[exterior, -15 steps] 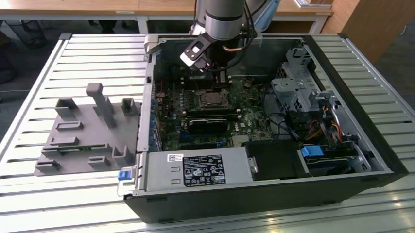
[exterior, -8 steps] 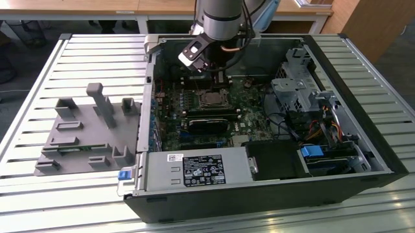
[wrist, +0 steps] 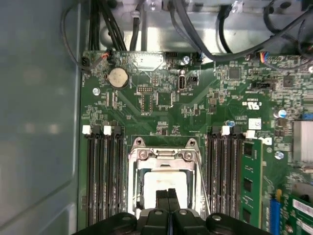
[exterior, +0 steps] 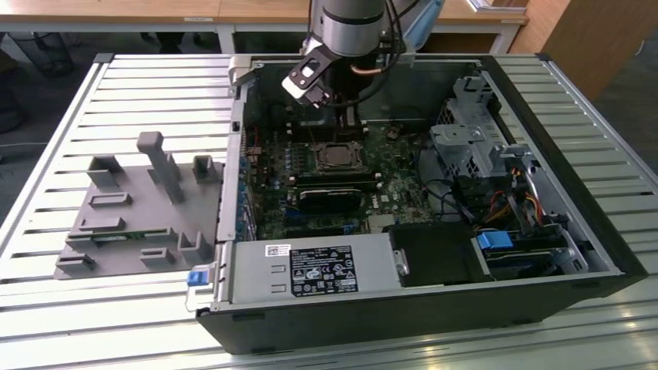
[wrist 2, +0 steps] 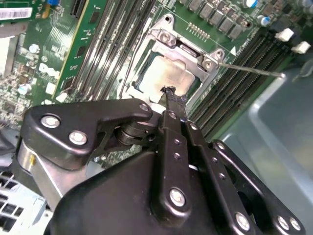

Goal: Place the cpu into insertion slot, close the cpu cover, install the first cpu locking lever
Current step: 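Close the cpu cover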

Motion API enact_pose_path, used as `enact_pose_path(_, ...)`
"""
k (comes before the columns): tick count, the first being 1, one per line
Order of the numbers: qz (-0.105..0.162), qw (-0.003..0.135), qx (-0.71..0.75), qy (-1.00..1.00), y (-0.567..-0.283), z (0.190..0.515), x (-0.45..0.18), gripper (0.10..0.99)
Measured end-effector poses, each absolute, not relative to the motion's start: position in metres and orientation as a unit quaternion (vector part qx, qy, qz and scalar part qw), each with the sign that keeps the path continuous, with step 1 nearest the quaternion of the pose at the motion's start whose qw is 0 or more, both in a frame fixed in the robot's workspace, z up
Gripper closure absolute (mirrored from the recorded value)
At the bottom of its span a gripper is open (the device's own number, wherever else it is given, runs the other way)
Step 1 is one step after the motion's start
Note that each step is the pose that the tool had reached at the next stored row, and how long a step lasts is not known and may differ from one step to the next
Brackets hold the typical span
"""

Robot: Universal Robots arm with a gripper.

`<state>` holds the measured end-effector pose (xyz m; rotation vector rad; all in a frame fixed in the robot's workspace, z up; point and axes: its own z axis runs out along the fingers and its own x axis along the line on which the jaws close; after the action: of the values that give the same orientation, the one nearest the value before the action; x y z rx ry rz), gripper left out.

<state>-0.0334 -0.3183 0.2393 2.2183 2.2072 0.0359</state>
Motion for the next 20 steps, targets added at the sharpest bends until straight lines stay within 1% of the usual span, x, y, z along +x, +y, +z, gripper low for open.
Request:
enact_pose_path(8, 0.011, 0.006, 0.709, 0.706, -0.318, 0.263, -0.033, 0.98)
enact_pose_path(20, 0.012, 0.005, 0.651, 0.759, -0.318, 0.263, -0.033, 0.98)
